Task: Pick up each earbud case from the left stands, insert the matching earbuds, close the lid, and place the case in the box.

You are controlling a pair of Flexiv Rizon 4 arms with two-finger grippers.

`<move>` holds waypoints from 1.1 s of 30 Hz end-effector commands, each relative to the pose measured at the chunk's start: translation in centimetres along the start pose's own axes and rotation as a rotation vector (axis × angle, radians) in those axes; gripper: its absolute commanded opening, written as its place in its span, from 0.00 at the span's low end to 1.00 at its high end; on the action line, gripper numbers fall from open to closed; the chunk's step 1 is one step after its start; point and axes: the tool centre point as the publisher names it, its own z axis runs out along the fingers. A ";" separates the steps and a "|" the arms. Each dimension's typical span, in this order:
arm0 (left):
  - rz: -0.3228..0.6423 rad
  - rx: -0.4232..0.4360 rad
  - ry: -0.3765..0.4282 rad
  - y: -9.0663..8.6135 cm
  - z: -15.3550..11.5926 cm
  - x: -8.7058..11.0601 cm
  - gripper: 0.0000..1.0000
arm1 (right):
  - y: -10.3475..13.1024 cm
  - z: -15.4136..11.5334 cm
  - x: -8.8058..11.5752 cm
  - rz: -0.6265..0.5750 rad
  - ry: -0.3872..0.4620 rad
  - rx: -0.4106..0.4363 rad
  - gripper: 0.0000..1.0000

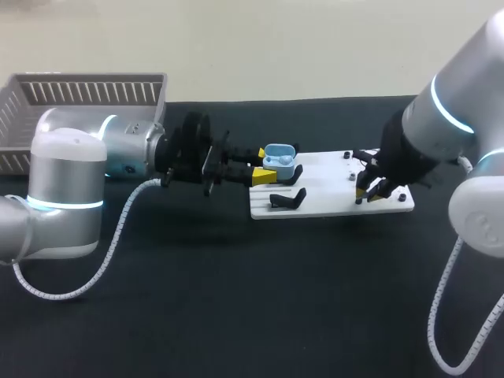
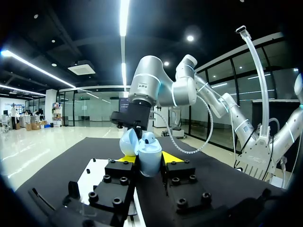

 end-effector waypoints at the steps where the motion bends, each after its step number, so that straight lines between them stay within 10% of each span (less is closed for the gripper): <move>1: 0.003 -0.002 -0.003 -0.1 0.0 0.1 0.00 | 0.5 -2.6 1.1 0.003 0.001 0.010 0.00; 19: 0.003 -0.002 -0.003 -0.1 0.0 0.1 0.00 | 7.7 -14.2 3.9 -0.144 0.015 0.076 0.00; 33: 0.003 -0.002 -0.003 -0.1 0.0 0.1 0.00 | 14.4 -14.2 5.1 -0.409 0.037 0.082 0.00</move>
